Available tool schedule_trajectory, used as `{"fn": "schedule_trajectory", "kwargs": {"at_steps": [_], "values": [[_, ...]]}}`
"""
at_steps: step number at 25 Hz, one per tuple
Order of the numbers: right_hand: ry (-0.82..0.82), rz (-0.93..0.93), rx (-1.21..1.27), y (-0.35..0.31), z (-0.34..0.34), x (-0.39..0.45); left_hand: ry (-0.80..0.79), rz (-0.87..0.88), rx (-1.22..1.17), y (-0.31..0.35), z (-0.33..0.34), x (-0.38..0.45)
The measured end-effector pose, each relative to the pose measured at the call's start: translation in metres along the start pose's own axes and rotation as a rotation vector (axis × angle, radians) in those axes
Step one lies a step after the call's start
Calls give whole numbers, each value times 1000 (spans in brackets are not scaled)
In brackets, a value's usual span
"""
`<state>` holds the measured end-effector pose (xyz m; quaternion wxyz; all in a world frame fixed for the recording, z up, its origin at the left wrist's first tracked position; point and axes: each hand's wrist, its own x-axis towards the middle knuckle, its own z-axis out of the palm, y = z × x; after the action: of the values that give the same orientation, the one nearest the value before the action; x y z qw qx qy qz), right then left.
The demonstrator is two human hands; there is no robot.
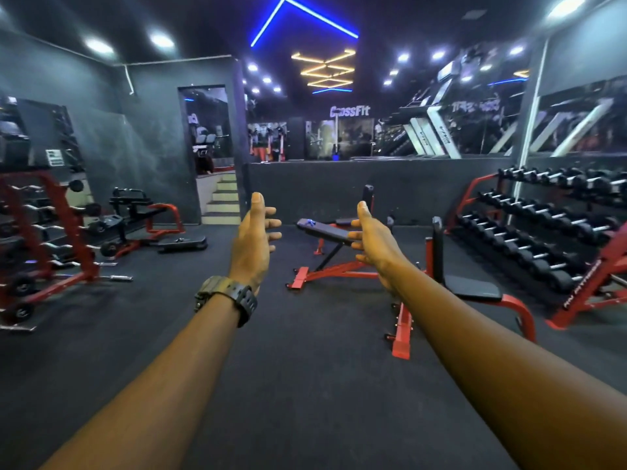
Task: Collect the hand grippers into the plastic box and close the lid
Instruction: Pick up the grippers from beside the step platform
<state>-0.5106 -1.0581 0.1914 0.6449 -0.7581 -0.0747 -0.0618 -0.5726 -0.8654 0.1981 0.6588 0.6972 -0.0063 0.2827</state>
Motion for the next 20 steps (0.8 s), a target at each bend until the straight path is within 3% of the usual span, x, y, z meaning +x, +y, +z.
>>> {"fn": "schedule_trajectory", "kwargs": {"at_steps": [10,20], "values": [[58,31,-13,9,114,182,-60,-16,-19,-80,-34,214],[75,-14,-55,78,161,463,-69,-3,11,-211,42,459]]}}
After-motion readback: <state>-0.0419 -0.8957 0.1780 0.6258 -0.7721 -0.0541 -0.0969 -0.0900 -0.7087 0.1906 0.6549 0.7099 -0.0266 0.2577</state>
